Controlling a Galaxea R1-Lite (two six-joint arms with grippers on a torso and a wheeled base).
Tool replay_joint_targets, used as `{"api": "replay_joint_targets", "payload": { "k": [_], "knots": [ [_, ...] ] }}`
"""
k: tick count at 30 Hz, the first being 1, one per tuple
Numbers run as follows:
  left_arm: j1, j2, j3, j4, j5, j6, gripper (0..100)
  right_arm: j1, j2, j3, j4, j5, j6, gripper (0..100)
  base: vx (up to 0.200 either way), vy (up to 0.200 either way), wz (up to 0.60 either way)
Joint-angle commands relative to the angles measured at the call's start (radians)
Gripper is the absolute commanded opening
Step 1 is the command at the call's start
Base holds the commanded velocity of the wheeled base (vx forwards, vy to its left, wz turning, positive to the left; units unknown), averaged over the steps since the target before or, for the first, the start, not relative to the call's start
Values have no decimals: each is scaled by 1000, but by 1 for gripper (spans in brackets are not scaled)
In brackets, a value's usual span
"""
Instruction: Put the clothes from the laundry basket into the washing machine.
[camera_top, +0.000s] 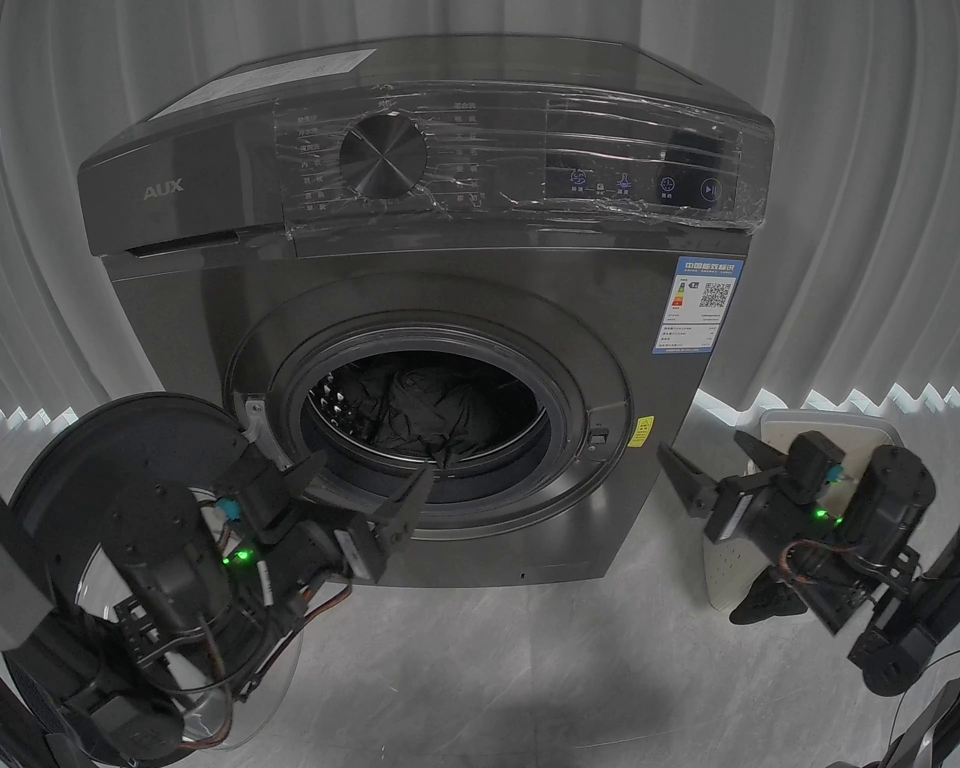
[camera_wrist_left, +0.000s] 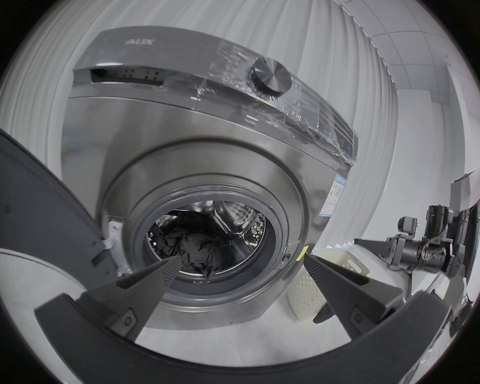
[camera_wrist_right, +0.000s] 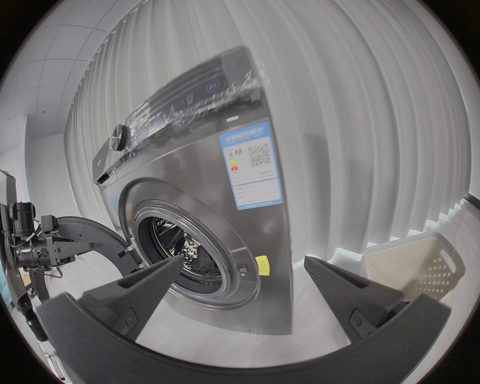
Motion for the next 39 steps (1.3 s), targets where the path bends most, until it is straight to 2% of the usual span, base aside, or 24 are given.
{"api": "replay_joint_targets", "payload": {
  "k": [1, 8, 11, 12, 13, 15, 20, 32, 37, 39],
  "knots": [
    [-2, -171, 154, -18, 4, -1, 100, -52, -207, 133, 7, -7, -16, 100, 0, 0, 0],
    [16, -270, 264, -16, 3, 14, 100, -158, -306, 260, 10, -8, -34, 100, 0, 0, 0],
    [30, -300, 287, -16, 4, 46, 100, -171, -336, 282, 18, -10, -42, 100, 0, 0, 0],
    [30, -300, 287, -16, 4, 46, 100, -171, -336, 282, 18, -10, -42, 100, 0, 0, 0],
    [41, -329, 305, -15, 4, 69, 100, -179, -364, 282, 38, -10, -43, 100, 0, 0, 0],
    [50, -349, 319, -15, 4, 79, 100, -191, -396, 282, 53, -10, -48, 100, 0, 0, 0],
    [59, -374, 321, 12, 26, 83, 100, -199, -436, 282, 68, -11, -60, 100, 0, 0, 0],
    [59, -372, 321, 22, 41, 86, 100, -202, -441, 282, 98, -11, -63, 100, -200, 0, 0],
    [64, -375, 321, 51, 44, 86, 100, -211, -546, 282, 219, -8, -132, 100, -200, 0, 0],
    [65, -385, 321, 55, 44, 86, 100, -225, -585, 282, 262, -7, -140, 100, -200, 0, 0]
  ]
}}
